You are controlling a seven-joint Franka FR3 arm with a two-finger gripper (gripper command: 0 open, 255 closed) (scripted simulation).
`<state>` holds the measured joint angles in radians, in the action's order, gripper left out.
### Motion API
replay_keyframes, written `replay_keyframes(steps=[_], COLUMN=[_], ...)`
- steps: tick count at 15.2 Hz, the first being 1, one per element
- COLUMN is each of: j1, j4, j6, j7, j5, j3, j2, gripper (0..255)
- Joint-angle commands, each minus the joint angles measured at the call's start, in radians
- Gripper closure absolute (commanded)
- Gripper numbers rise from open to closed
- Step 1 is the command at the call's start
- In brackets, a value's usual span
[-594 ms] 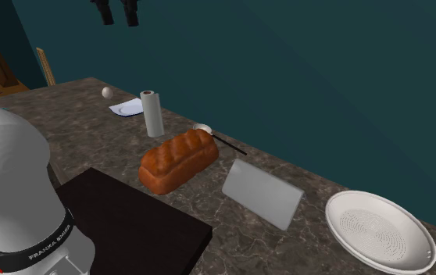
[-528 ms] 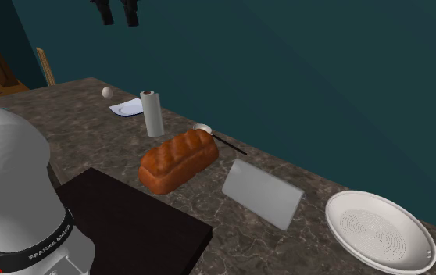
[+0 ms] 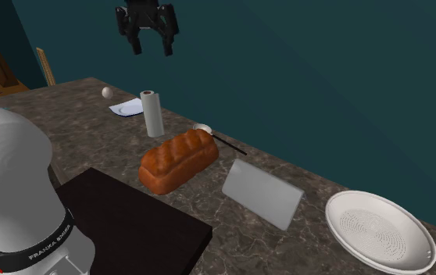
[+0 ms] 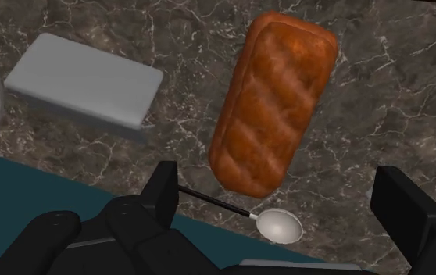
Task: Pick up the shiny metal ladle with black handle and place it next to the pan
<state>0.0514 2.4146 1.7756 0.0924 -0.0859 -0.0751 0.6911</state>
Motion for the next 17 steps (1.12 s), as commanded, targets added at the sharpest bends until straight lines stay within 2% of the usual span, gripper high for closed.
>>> replay_keyframes(steps=[1,9,17], j1=[0.011,0.055,0.095], j4=[0.016,0.009,-0.087], j6=[0.073,0.324,0.539], j7=[0.075,0.352,0.636], j5=[-0.021,-0.069,-0.043], j3=[-0.030,-0.131,-0.190], j2=[-0.056,-0.314,-0.625], gripper=[0,0,0])
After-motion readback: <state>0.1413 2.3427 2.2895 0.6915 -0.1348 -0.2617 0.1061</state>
